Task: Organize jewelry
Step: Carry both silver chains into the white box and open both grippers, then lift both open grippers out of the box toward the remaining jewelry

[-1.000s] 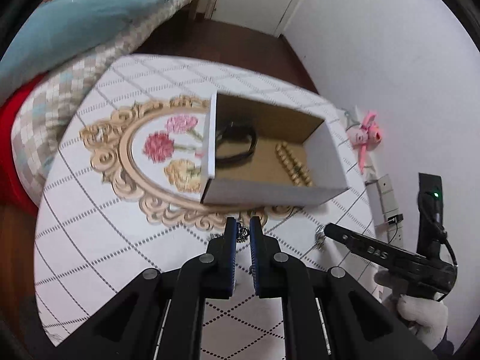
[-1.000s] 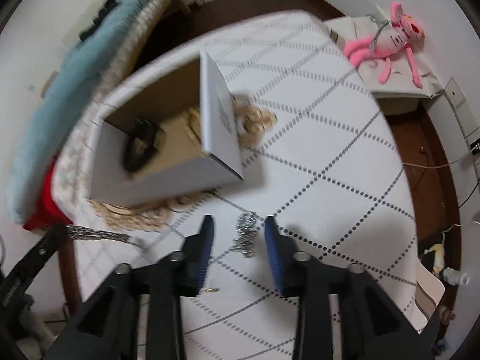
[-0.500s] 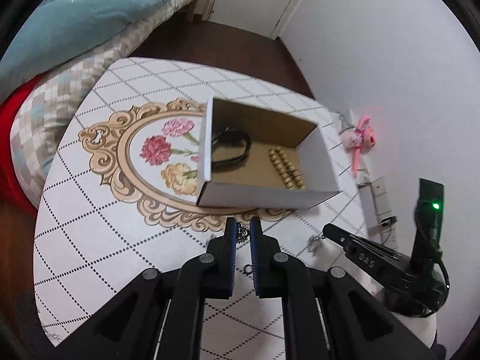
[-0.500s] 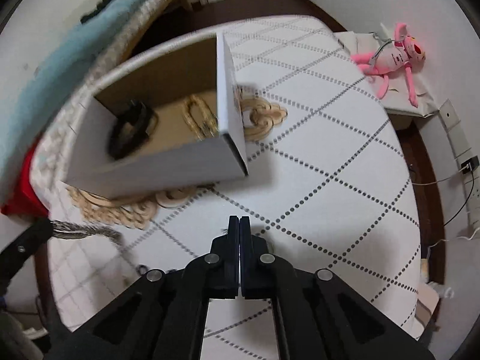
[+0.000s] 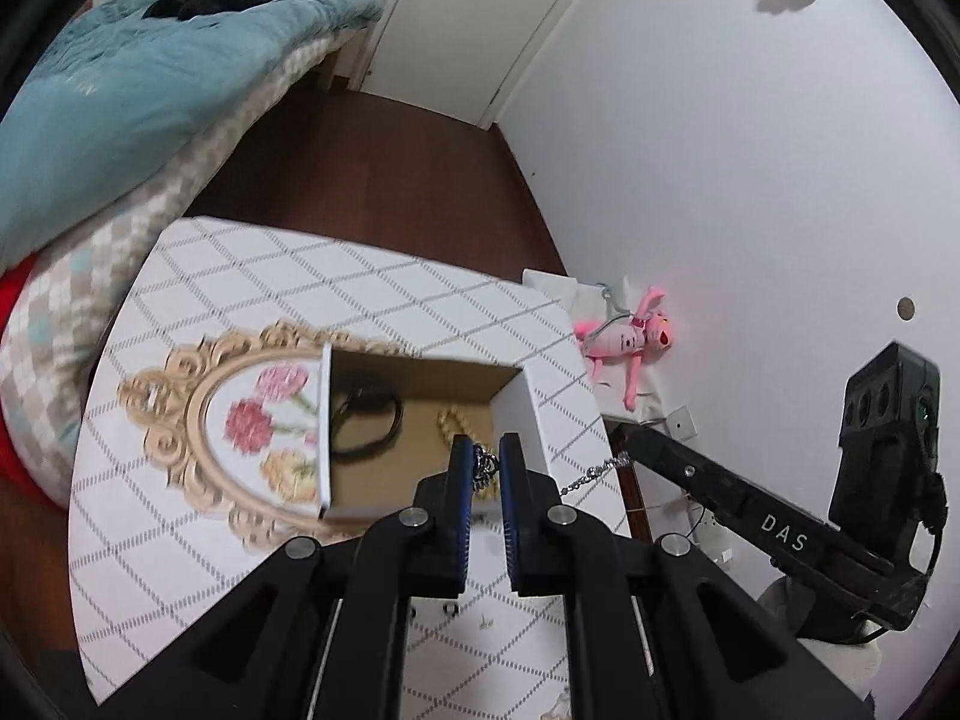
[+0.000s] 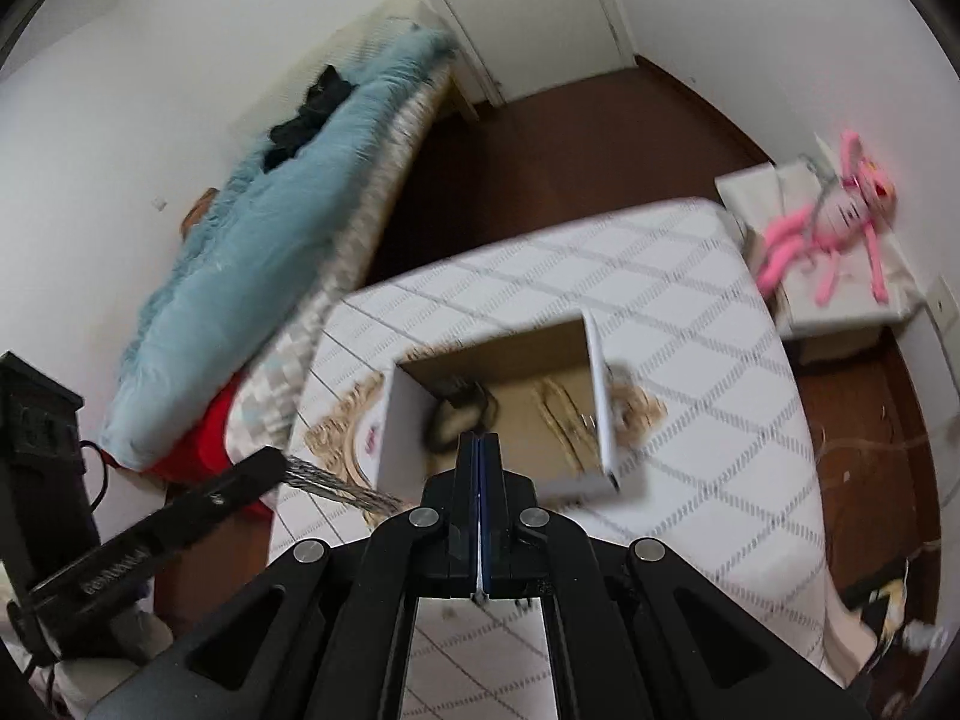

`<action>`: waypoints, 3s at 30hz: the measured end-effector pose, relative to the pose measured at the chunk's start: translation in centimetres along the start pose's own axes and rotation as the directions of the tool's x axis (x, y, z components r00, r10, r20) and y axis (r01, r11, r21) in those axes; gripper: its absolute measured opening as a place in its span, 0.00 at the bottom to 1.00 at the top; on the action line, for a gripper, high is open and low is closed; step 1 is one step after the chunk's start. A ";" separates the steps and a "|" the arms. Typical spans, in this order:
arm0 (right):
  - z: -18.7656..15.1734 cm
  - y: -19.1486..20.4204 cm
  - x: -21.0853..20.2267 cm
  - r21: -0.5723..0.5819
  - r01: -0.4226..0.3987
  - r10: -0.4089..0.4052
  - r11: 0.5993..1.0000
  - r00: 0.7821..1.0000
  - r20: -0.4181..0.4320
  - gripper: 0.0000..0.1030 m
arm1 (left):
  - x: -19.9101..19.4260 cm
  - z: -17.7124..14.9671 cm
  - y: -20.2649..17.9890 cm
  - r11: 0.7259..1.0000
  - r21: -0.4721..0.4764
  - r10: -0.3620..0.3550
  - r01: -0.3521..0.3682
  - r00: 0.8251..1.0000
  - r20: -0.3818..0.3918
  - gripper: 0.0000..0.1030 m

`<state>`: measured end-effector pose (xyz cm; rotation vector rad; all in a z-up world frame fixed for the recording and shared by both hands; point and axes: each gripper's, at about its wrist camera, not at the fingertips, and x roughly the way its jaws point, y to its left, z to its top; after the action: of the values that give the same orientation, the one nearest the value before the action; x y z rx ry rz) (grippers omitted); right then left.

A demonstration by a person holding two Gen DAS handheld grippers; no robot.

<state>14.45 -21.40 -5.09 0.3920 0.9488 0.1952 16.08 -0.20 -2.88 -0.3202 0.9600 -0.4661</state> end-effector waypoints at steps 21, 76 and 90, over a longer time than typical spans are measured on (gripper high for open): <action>6.4 -2.4 12.6 -0.118 0.216 -0.238 0.969 0.946 -0.219 0.35 | 9.4 2.5 4.7 0.918 0.069 0.398 -0.392 0.904 -0.159 0.77; -2.9 1.7 -4.5 -0.118 0.396 -0.387 0.911 0.918 0.091 0.99 | -3.1 -5.0 -1.7 0.857 0.085 0.506 -0.509 0.861 0.056 1.00; -12.5 -3.1 7.0 -0.107 0.257 -0.274 0.961 0.937 -0.216 0.74 | 4.4 -13.5 6.5 0.795 0.096 0.605 -0.599 0.773 -0.190 1.00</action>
<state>8.24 -18.86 -18.09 0.1680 1.2078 0.0292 8.41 2.35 -16.29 0.0826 1.1990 0.0858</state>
